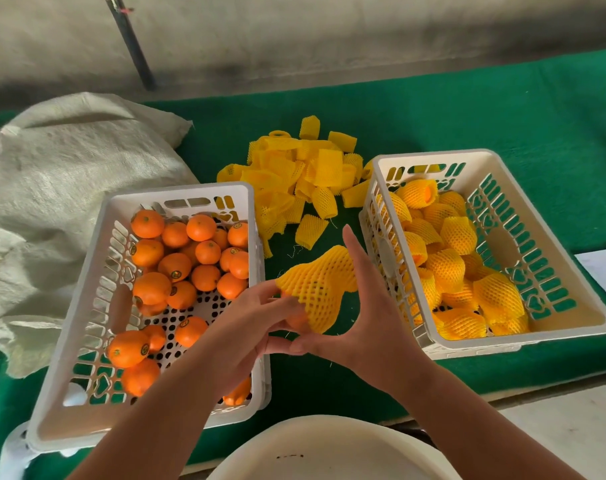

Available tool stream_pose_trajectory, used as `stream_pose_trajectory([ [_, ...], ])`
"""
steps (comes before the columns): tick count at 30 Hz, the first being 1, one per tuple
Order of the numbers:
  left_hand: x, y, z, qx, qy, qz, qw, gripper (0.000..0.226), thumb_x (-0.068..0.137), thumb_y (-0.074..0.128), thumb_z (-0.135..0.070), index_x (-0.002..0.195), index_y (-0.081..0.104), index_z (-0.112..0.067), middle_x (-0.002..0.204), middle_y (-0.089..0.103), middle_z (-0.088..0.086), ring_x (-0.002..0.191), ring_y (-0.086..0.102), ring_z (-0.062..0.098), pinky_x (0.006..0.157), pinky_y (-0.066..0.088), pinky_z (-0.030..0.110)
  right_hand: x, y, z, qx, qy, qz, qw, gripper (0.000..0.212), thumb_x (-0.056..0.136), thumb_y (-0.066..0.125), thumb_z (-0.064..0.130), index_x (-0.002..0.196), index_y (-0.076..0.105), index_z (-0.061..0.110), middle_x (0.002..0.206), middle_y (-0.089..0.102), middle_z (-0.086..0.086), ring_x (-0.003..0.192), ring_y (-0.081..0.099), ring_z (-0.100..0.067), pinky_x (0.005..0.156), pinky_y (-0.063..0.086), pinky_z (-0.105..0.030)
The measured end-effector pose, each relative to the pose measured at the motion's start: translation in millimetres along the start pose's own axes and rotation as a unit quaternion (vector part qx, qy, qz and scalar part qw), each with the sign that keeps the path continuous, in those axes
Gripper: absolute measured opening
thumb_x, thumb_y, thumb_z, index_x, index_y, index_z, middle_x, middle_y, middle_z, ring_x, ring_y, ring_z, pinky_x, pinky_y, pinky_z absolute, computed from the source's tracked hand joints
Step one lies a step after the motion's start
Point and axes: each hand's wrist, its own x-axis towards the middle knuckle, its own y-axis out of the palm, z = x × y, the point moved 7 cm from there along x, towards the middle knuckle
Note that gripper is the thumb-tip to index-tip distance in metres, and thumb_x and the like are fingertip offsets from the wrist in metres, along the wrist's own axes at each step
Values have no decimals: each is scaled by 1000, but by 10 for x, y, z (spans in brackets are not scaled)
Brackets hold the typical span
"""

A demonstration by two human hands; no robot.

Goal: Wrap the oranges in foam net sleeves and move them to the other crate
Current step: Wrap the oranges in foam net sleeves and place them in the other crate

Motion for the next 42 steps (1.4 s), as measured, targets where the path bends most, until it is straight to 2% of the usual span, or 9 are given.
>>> stream_pose_trajectory([
  [4, 13, 122, -29, 55, -32, -46, 997, 47, 80, 80, -32, 117, 66, -5, 112, 72, 19, 104, 73, 34, 94, 59, 52, 6, 16, -2, -19, -4, -17, 1000, 131, 64, 80, 83, 164, 3, 46, 149, 0, 54, 136, 1, 33, 96, 21, -16],
  [14, 12, 31, -48, 48, -65, -48, 996, 46, 92, 69, -44, 123, 66, -11, 106, 78, 12, 96, 77, 28, 76, 64, 44, 21, 5, -116, -5, 4, -13, 1000, 126, 69, 80, 78, 164, 2, 47, 150, -1, 56, 134, -1, 36, 97, 21, -17],
  [19, 15, -2, -79, 95, -65, -74, 991, 48, 93, 65, -54, 119, 67, -13, 98, 79, 13, 87, 78, 30, 84, 63, 49, -16, 151, -178, 23, 24, 52, 998, 129, 63, 81, 82, 159, -1, 58, 152, 12, 50, 139, 25, 18, 106, 40, -32],
  [26, 79, -60, -175, 211, -30, -72, 974, 49, 103, 48, -53, 105, 67, -8, 76, 76, 17, 68, 76, 33, 60, 63, 37, -38, 113, -218, 63, 31, 35, 997, 123, 67, 84, 73, 161, 7, 54, 148, 21, 48, 136, 34, 16, 90, 50, -14],
  [29, 67, -130, -249, 318, 60, -109, 940, 43, 105, 42, -50, 91, 66, -17, 66, 73, 4, 52, 68, 17, 50, 55, 24, -65, 122, -226, 92, 42, 41, 994, 123, 67, 86, 70, 160, 7, 55, 149, 20, 48, 136, 35, 16, 96, 56, -25],
  [31, -9, -127, -330, 432, 181, -146, 871, 37, 106, 39, -47, 87, 61, -25, 63, 66, -2, 52, 62, 11, 47, 47, 20, -85, 143, -228, 110, 52, 52, 991, 122, 67, 87, 68, 159, 7, 57, 149, 21, 48, 136, 35, 14, 102, 57, -39],
  [34, -60, -42, -359, 541, 274, -150, 781, 20, 108, 42, -29, 119, 57, -33, 70, 59, -11, 55, 60, 11, 47, 49, 26, -113, 184, -217, 124, 65, 68, 988, 119, 68, 87, 67, 157, 8, 61, 147, 20, 50, 136, 35, 15, 105, 55, -39],
  [37, -21, -35, -346, 577, 277, -131, 757, 32, 107, 48, -18, 134, 58, -31, 80, 62, -14, 59, 59, 5, 49, 41, 15, -150, 207, -210, 132, 74, 77, 986, 115, 67, 84, 72, 154, 9, 65, 144, 21, 52, 136, 38, 12, 106, 54, -32],
  [42, -64, -11, -344, 604, 301, -120, 728, 23, 107, 51, -22, 122, 67, -25, 82, 67, -9, 62, 58, 3, 55, 41, 15, -186, 216, -245, 160, 102, 72, 979, 111, 62, 80, 82, 151, 13, 69, 144, 25, 50, 141, 46, -14, 104, 56, -46],
])
